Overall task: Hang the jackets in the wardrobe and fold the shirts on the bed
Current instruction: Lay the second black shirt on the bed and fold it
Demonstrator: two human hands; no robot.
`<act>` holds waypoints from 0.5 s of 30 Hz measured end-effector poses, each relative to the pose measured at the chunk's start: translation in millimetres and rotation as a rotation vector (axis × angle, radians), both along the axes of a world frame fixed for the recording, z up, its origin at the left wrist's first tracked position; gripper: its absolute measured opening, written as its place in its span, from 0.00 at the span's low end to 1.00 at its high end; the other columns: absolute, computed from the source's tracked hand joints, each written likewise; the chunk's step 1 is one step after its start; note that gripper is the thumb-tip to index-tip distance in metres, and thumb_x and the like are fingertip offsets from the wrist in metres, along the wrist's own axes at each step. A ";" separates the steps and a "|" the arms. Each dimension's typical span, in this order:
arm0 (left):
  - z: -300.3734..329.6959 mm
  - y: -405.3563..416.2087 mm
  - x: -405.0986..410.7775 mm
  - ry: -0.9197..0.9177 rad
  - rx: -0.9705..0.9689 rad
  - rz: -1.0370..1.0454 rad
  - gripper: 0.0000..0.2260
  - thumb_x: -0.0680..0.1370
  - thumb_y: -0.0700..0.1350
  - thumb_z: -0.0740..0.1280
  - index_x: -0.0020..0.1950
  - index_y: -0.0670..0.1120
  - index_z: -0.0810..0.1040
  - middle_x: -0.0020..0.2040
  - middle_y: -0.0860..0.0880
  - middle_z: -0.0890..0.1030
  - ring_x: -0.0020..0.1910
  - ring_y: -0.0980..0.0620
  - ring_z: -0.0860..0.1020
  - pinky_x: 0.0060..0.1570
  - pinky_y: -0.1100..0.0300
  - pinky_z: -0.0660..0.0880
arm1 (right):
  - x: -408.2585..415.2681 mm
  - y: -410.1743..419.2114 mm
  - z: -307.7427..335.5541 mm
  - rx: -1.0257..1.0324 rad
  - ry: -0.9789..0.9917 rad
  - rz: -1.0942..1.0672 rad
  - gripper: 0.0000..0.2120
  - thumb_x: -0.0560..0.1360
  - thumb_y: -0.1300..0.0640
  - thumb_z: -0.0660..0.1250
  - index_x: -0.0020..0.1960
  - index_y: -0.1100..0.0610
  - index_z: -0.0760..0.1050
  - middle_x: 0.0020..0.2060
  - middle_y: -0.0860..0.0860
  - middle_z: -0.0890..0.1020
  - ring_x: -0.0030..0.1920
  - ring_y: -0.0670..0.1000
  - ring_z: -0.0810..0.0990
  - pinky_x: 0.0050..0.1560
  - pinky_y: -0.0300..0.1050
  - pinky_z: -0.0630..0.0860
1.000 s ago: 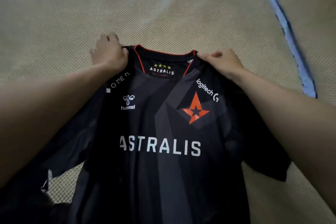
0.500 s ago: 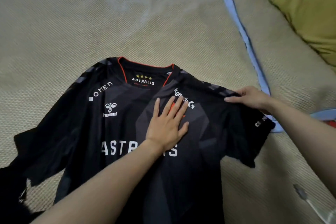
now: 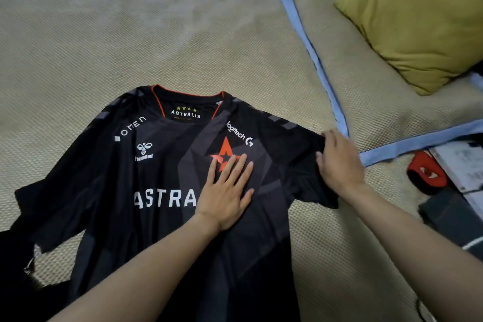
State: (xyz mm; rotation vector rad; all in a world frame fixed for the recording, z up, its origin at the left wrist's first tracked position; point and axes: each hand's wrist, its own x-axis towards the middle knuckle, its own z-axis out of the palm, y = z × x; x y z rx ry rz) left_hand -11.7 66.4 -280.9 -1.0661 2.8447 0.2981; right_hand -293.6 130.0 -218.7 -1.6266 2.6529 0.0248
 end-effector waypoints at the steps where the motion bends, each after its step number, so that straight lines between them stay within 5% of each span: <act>1: 3.3 0.2 1.9 0.009 -0.001 0.011 0.30 0.82 0.60 0.48 0.82 0.48 0.57 0.82 0.49 0.57 0.81 0.49 0.55 0.77 0.38 0.52 | 18.4 4.4 -4.9 0.009 -0.047 0.089 0.23 0.80 0.56 0.65 0.72 0.64 0.68 0.69 0.62 0.73 0.67 0.65 0.73 0.69 0.62 0.69; 4: 17.3 -7.1 27.3 0.047 0.010 0.044 0.30 0.82 0.59 0.47 0.82 0.47 0.56 0.82 0.50 0.58 0.80 0.50 0.57 0.77 0.39 0.51 | 61.1 21.2 -24.5 0.267 -0.188 0.103 0.30 0.85 0.45 0.52 0.83 0.53 0.49 0.83 0.54 0.52 0.82 0.57 0.53 0.80 0.59 0.52; 7: 33.0 -34.8 91.5 0.113 0.005 0.255 0.29 0.82 0.55 0.49 0.81 0.45 0.58 0.81 0.48 0.59 0.80 0.49 0.58 0.77 0.40 0.51 | 66.9 29.2 -29.8 0.348 -0.196 -0.053 0.30 0.85 0.42 0.45 0.83 0.47 0.39 0.83 0.50 0.43 0.83 0.58 0.45 0.80 0.62 0.49; 12: 65.5 -81.3 234.7 0.202 0.042 1.032 0.29 0.76 0.48 0.68 0.74 0.39 0.66 0.72 0.38 0.70 0.71 0.37 0.68 0.70 0.39 0.65 | 102.2 0.6 -9.6 0.254 -0.117 -0.037 0.28 0.82 0.55 0.56 0.81 0.61 0.56 0.80 0.63 0.59 0.75 0.68 0.64 0.72 0.65 0.65; 15: 57.8 -85.1 297.5 0.153 0.237 1.188 0.28 0.73 0.54 0.75 0.69 0.44 0.73 0.63 0.41 0.78 0.65 0.37 0.73 0.64 0.43 0.71 | 160.8 -23.8 -0.9 0.135 -0.174 0.179 0.26 0.80 0.57 0.61 0.76 0.64 0.65 0.75 0.65 0.67 0.72 0.66 0.70 0.72 0.62 0.67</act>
